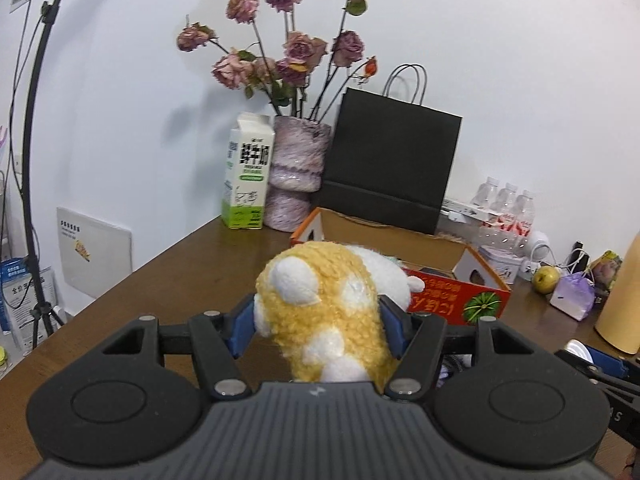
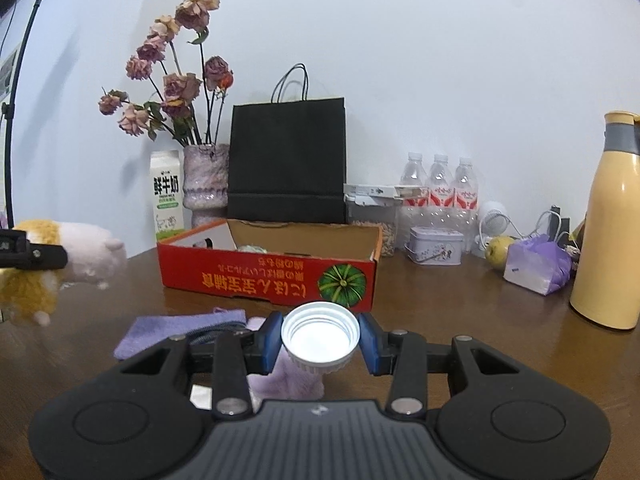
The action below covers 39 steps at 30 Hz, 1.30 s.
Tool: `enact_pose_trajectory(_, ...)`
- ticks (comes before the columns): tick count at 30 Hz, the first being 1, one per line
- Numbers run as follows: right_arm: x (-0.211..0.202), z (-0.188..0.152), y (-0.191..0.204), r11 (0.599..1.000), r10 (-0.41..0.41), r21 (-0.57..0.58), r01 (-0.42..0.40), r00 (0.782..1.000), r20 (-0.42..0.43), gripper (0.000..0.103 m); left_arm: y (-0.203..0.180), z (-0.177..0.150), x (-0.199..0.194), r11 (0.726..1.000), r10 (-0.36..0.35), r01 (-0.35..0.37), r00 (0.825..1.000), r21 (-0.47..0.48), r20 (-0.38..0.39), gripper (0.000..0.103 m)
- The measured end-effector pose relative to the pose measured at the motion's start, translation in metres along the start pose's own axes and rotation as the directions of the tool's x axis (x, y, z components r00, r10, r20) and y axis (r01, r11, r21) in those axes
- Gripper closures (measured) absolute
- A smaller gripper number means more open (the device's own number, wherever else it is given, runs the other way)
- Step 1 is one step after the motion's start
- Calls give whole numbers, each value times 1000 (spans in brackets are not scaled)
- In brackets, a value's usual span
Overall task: Organize objects
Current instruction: 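Carry the plush toy with the left tool while the right tool carries the cap to the red box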
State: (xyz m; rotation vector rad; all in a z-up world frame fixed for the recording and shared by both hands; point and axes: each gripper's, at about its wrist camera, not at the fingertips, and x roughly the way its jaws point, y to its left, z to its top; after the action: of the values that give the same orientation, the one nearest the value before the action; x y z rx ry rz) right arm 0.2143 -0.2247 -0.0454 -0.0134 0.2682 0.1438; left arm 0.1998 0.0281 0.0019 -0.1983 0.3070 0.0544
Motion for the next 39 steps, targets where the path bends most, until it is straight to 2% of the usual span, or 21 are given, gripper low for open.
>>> enact_pose_trajectory(16,20,37,19,999,37,-22,-36,997,65,64,-34,25,25,998,-57,57,998,28,7,39)
enact_pose_trajectory(39,93,74,20,999,48,-18,-47,996,72,64,-50,60,101,999,-53,53,999,13,0,39)
